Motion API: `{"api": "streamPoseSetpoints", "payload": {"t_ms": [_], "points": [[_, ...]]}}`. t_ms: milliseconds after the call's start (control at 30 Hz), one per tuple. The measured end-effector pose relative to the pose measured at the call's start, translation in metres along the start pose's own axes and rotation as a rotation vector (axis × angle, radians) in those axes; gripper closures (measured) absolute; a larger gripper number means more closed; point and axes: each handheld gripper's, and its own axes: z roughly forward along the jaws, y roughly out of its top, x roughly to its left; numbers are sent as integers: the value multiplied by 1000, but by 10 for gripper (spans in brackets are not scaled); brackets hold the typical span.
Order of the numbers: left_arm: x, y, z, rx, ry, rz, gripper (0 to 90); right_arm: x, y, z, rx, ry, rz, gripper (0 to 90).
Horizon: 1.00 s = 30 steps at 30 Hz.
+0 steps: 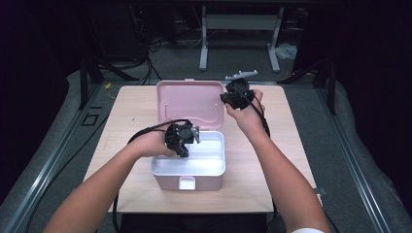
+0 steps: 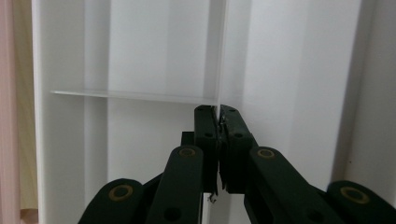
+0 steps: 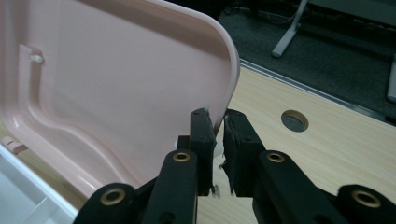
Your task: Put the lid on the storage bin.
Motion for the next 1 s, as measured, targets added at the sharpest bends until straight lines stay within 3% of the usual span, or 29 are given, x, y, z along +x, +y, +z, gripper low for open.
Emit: {"api": "streamPoseSetpoints", "payload": {"t_ms": [367, 700, 800, 900, 967, 1000], "points": [[-6, -9, -1, -65, 47, -63, 841, 12, -10, -28, -68, 10, -37, 834], [-10, -8, -1, -44, 91, -70, 798, 21, -23, -46, -112, 11, -39, 853], [-8, -10, -2, -46, 82, -82, 789, 24, -27, -53, -128, 4, -93, 900], [-10, -8, -1, -37, 79, -58, 848, 28, -26, -57, -137, 36, -94, 900], [-11, -8, -1, -32, 83, -42, 854, 29, -24, -57, -157, 17, -100, 891], [-10, -8, -1, -32, 82, -37, 856, 27, -22, -54, -167, 7, -97, 792]]}}
